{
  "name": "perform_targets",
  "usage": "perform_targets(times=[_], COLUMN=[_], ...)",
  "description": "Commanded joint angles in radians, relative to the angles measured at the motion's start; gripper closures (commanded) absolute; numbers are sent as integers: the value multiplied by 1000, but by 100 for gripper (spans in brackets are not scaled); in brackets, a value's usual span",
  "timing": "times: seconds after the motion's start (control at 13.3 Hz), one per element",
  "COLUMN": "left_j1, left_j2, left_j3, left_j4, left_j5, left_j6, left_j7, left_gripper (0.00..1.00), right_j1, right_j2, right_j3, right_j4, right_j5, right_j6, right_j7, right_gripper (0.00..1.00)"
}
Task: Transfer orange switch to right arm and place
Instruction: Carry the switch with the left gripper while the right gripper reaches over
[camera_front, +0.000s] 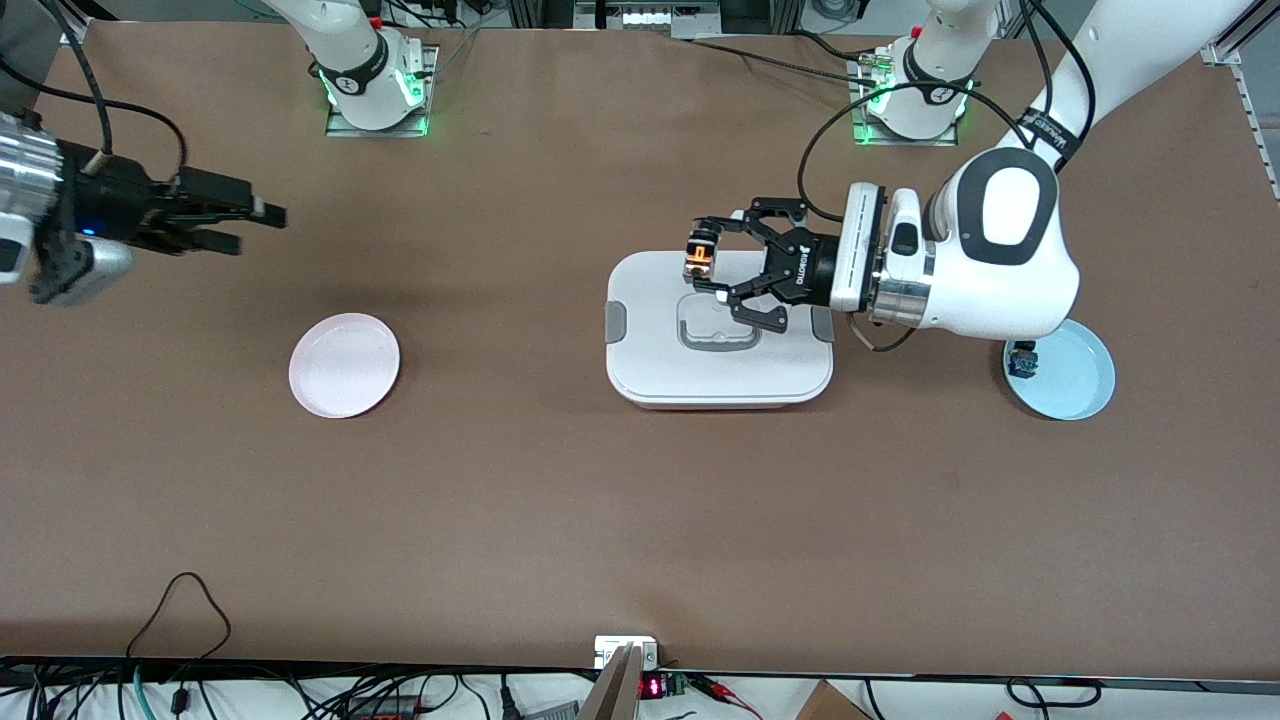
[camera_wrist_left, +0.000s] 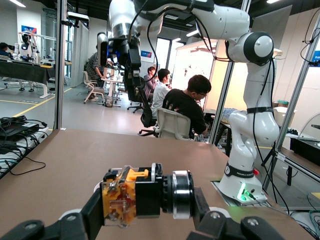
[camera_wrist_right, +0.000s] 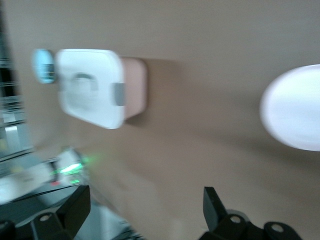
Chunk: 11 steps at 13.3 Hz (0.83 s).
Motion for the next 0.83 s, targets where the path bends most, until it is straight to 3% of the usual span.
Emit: perform_targets(times=[0.0,0.23,0.53,0.75], left_j1=[21,12,3,-1], left_j2=[-15,-15,-15,-13], left_j3=[-30,-50,-48,-50], left_j4=[-30,-82,-90,-90], left_j5=[-60,-236,-273,-275], left_j6=[21,85,88,105], left_j7=[43,219,265,277], left_gripper=[100,100,100,100], right_j1=[-2,14,113,230], right_j2=[80,143,177,180], right_j3=[1,7,8,7], right_j4=[8,-30,-48,-97], right_j5=[198,474,611,744], right_j6=[-23,-8,89,243], right_j7=[-21,-27,-15,-17], right_gripper=[0,0,0,0])
